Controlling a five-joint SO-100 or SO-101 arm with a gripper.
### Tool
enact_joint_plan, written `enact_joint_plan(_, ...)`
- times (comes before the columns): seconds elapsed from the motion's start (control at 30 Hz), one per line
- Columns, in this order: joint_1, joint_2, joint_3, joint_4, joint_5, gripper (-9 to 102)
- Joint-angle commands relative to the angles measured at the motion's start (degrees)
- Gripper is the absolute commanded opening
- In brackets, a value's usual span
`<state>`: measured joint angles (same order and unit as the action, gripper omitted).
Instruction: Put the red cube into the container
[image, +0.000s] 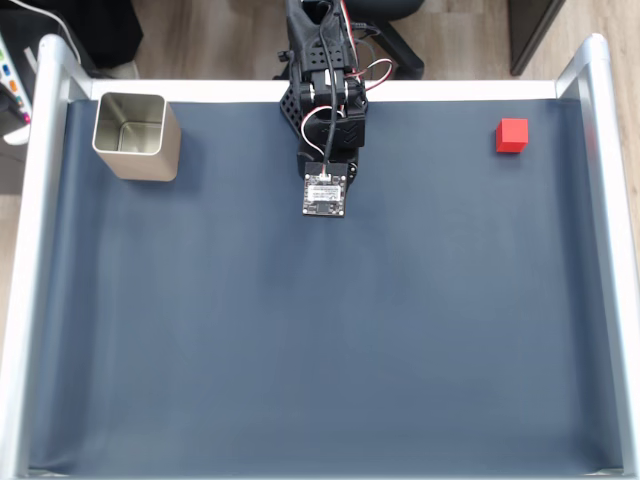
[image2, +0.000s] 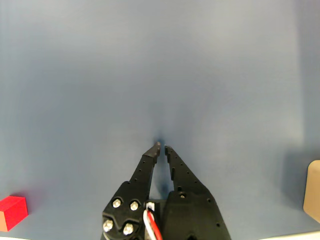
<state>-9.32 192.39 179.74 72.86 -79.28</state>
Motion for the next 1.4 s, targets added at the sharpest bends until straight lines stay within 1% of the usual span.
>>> enact_joint_plan(0.0, 2.4, -0.1, -0.4, 1.5, -10.0, 0)
enact_joint_plan(0.57, 2.5, -0.1, -0.4, 1.7, -9.9, 0)
enact_joint_plan(0.63, 2.4, -0.2, -0.4, 0.5, -9.7, 0)
enact_joint_plan(0.77, 2.4, -0.7, -0.4, -4.6, -9.1, 0)
enact_joint_plan(0.9, 2.3, -4.1, -0.4, -15.0, -9.1, 0)
enact_joint_plan(1.1, 1.8, -14.0, -1.7, -28.8, -12.7, 0)
enact_joint_plan(1.2, 0.6, -22.6, -7.7, -30.2, -12.6, 0)
enact_joint_plan(1.37, -2.6, -36.3, -22.1, -27.9, -10.6, 0)
